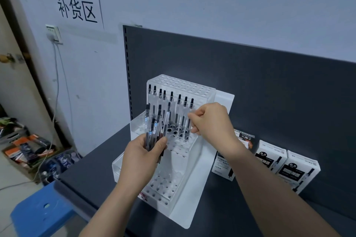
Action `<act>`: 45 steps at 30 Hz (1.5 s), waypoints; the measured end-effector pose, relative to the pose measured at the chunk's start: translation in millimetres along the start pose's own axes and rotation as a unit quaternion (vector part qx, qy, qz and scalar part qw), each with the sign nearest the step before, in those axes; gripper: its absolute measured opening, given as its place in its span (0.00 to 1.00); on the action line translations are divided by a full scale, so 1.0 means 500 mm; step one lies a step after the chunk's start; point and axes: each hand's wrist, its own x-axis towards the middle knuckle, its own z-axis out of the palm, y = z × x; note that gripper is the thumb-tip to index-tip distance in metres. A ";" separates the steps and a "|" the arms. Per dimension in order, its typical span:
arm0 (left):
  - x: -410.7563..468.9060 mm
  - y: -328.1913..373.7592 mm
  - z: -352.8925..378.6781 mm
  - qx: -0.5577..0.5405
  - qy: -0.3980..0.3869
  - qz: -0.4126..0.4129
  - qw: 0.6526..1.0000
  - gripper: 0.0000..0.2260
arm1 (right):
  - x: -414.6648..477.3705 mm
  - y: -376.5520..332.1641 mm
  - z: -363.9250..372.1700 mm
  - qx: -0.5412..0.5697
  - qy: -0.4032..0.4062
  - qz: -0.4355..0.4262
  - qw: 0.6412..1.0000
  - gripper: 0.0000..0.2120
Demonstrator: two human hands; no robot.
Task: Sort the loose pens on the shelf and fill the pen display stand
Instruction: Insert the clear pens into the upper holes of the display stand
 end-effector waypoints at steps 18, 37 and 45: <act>0.039 0.014 -0.031 -0.054 -0.193 -0.018 0.980 0.04 | -0.080 -0.058 -0.002 0.222 -0.021 0.102 0.970 0.12; 0.072 0.006 -0.073 -0.005 -0.194 0.000 0.981 0.07 | -0.085 -0.058 -0.051 0.304 0.266 0.128 0.906 0.03; 0.087 0.002 -0.099 -0.019 -0.184 0.019 0.983 0.06 | -0.049 -0.059 0.003 0.087 0.180 0.138 0.970 0.03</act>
